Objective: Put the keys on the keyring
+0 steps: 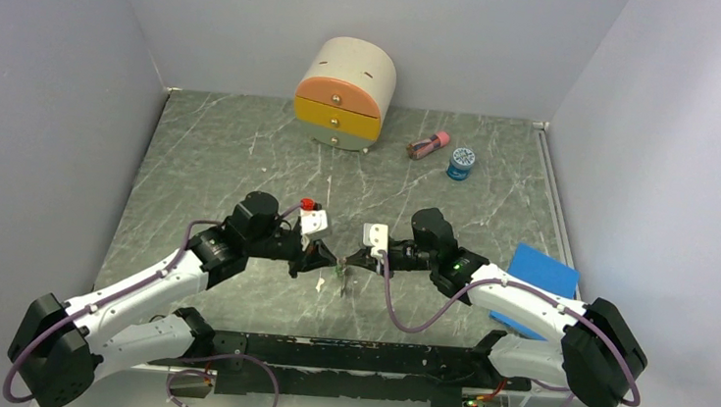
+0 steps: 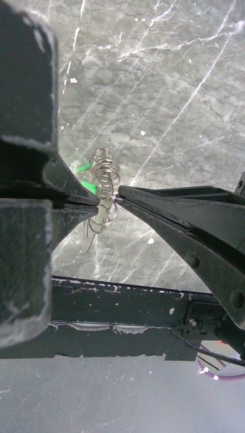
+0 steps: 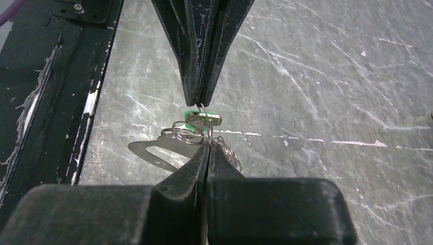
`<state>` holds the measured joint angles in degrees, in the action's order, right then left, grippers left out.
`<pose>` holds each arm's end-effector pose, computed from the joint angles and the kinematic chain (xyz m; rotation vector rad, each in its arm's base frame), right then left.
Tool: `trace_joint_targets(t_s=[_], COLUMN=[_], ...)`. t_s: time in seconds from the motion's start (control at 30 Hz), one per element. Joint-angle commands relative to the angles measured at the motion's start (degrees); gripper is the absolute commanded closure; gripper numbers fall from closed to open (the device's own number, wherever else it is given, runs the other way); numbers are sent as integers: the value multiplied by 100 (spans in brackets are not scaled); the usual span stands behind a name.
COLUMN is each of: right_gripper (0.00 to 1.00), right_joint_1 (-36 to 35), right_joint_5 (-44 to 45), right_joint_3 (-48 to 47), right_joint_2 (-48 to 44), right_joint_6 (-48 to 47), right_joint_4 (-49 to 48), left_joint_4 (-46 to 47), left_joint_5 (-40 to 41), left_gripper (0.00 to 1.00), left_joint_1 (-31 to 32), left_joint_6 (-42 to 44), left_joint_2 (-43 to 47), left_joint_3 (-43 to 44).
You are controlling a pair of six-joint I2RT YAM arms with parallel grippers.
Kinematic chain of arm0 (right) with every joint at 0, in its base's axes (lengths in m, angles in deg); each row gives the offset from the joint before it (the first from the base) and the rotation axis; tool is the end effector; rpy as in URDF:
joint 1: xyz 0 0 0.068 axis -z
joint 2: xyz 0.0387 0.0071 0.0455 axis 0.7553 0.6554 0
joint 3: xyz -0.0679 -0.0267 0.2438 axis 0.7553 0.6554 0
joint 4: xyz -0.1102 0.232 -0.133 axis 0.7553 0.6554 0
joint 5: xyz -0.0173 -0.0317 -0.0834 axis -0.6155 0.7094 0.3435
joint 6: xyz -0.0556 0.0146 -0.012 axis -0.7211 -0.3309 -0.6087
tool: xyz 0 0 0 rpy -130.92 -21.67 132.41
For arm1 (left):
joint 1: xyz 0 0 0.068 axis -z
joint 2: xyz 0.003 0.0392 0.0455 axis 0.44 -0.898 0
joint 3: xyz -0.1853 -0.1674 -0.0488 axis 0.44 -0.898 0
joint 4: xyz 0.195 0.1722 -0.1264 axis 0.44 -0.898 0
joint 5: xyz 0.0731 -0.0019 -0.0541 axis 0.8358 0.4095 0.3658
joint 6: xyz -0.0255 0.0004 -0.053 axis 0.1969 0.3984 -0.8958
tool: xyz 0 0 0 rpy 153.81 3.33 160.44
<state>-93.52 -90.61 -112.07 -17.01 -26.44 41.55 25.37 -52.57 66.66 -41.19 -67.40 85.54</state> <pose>0.1821 0.2180 0.1906 -1.5154 1.2486 0.8821 0.1798 -0.1874 0.2286 1.1992 1.6752 -1.0157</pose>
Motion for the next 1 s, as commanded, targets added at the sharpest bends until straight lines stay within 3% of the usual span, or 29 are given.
trace_joint_targets(t_s=[0.0,0.27,0.53,0.97], right_gripper=[100,100,100,100], right_joint_1=[-26,-22,-26,-21], right_joint_5=[-153,-165,-158,-144], right_joint_3=[-75,-68,-75,-57], right_joint_2=[-43,-31,-36,-47], right_joint_6=[-73,-68,-48,-15], right_joint_4=[-199,-195,-179,-168], left_joint_4=[113,-690,230,366], left_joint_5=[-296,-32,6,115], left_gripper=[97,97,97,97], left_joint_1=[62,68,71,71], left_joint_6=[-27,515,-66,-269], left_joint_2=[160,102,40,-287], left_joint_3=[93,335,164,198])
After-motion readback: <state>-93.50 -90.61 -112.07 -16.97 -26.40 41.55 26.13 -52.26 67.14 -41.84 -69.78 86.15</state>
